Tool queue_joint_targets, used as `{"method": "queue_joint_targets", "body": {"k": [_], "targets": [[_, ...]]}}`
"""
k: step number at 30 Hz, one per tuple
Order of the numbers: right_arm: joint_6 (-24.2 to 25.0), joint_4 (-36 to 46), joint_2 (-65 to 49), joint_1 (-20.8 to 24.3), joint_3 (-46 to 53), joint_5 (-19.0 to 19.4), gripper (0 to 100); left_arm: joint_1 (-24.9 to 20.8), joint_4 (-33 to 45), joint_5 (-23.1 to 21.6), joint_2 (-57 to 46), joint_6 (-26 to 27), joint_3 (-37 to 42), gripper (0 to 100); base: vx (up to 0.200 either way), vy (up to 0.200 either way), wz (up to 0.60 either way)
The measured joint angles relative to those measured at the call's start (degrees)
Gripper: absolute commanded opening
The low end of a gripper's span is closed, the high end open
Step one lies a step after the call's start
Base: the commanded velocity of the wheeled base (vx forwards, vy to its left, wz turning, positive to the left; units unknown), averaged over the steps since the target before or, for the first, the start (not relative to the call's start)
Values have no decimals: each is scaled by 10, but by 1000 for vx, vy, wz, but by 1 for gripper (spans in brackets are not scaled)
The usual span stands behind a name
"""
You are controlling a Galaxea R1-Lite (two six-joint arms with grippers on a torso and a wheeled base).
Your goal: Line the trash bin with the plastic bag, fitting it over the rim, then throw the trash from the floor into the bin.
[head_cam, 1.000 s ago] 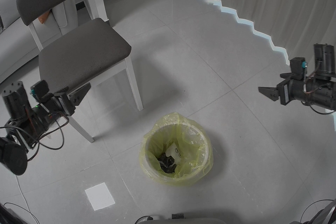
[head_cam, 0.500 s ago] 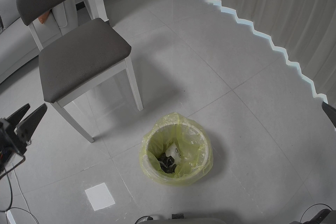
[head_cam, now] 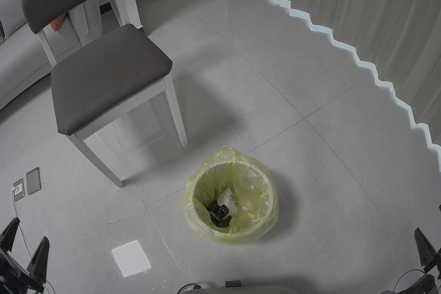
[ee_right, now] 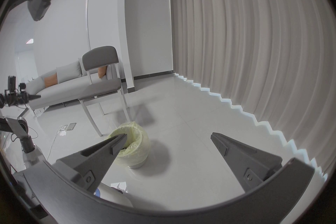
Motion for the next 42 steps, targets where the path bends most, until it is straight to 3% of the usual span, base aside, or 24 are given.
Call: {"method": "queue_joint_targets", "body": {"k": [4,7,10,19,27,34,37,42], "targets": [[34,-6,-69,-2,57,-11,100,2,28,61,-62,49,56,100,0,0,0],[57,-4,-92,-4,69,-21,100,2,34,69,-84,51,68,100,0,0,0],[63,-1,-108,-4,74,0,100,2,36,73,-98,50,74,100,0,0,0],[-12,-15,-122,-4,76,13,100,2,36,74,-111,51,76,100,0,0,0],[-1,-20,-124,-4,77,-17,100,3,36,82,-114,54,76,100,0,0,0],[2,-8,-124,-5,77,37,100,3,36,84,-114,54,76,100,0,0,0],[2,1,-124,-5,76,8,100,3,36,84,-114,54,76,100,0,0,0],[9,20,-124,-6,76,-95,100,3,36,84,-114,55,76,100,0,0,0]]}}
